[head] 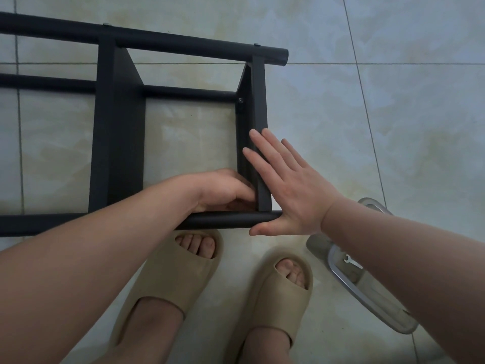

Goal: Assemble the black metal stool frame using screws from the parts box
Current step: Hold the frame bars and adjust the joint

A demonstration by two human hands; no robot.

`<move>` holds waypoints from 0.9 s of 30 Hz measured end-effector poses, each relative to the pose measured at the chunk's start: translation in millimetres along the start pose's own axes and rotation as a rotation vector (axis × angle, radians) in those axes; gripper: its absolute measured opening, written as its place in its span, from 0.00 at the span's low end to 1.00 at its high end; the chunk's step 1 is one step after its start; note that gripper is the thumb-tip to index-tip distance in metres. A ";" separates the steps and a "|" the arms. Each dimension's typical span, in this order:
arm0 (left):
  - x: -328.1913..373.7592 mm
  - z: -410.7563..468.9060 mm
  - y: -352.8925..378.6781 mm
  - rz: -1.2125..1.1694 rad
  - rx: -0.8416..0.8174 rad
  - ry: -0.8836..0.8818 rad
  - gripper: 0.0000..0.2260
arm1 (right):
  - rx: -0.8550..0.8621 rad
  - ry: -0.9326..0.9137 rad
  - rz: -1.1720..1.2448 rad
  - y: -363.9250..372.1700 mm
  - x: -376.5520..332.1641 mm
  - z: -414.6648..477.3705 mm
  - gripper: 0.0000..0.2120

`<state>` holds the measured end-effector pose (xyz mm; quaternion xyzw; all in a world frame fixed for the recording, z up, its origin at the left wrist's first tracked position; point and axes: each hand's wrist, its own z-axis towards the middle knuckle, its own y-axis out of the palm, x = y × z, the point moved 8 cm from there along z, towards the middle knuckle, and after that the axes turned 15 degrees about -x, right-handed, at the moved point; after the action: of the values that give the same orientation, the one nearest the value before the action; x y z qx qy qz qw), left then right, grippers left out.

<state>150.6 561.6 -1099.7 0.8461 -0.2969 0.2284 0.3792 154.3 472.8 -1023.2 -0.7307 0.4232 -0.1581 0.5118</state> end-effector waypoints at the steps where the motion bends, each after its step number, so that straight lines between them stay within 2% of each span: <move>1: 0.5 -0.2 -0.2 0.014 0.010 0.001 0.04 | -0.004 -0.001 0.003 -0.2 -0.2 0.1 0.58; 11: 3.4 -0.3 -5.5 0.283 0.079 -0.042 0.05 | -0.009 0.018 -0.059 -7.7 -1.1 -1.0 0.58; 20: 1.8 -0.4 -8.1 0.311 0.106 -0.096 0.08 | -0.020 0.031 -0.064 -9.6 0.4 -0.4 0.58; 24: 1.5 -0.7 -5.6 0.256 0.100 -0.087 0.04 | -0.027 0.025 -0.046 -6.2 0.7 -0.3 0.58; 27: -0.4 -0.6 -6.3 0.212 0.093 -0.075 0.05 | -0.033 0.014 -0.054 -6.3 0.8 1.8 0.58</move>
<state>154.5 565.6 -1102.7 0.8347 -0.3879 0.2488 0.3016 158.9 474.1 -1018.6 -0.7492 0.4095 -0.1700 0.4920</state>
